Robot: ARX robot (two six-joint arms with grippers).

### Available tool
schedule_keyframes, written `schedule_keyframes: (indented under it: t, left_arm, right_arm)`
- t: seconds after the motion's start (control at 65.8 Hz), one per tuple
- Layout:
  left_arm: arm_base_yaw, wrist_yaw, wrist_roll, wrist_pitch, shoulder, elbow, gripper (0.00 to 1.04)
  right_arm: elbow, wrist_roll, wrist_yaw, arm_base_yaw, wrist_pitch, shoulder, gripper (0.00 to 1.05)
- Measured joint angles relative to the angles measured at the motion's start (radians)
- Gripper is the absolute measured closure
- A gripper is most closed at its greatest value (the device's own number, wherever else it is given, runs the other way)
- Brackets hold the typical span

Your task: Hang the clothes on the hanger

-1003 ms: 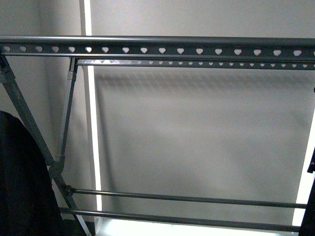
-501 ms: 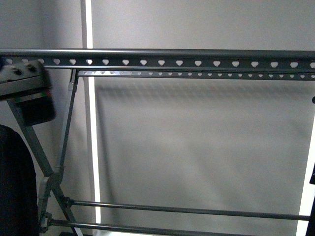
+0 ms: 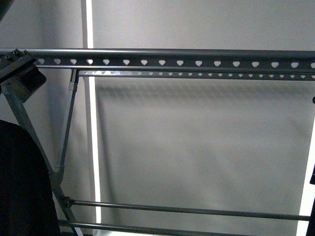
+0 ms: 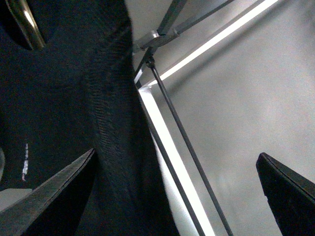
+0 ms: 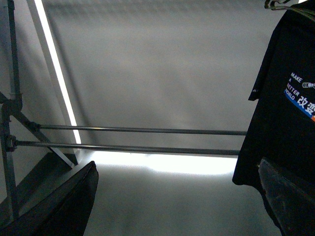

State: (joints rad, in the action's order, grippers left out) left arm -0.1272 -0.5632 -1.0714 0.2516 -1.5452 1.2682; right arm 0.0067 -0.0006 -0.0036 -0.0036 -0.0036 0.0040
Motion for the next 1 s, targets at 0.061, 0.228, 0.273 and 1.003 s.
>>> schedule_keyframes:
  t: [0.061,0.228,0.273,1.003]
  left_arm:
    - [0.011,0.008,-0.003,-0.008,-0.016,0.001,0.07]
    - [0.030,-0.004,0.016,-0.054,-0.074,0.037,0.07]
    - [0.031,-0.011,0.025,-0.057,-0.080,0.047,0.11]
    - [0.046,0.081,0.107,-0.241,-0.035,-0.074,1.00]
  right_arm:
    - [0.000,0.000,0.000,0.000,0.000,0.000,0.07]
    - [0.000,0.000,0.000,0.000,0.000,0.000,0.07]
    - [0.000,0.000,0.000,0.000,0.000,0.000,0.07]
    - [0.000,0.000,0.000,0.000,0.000,0.000,0.07]
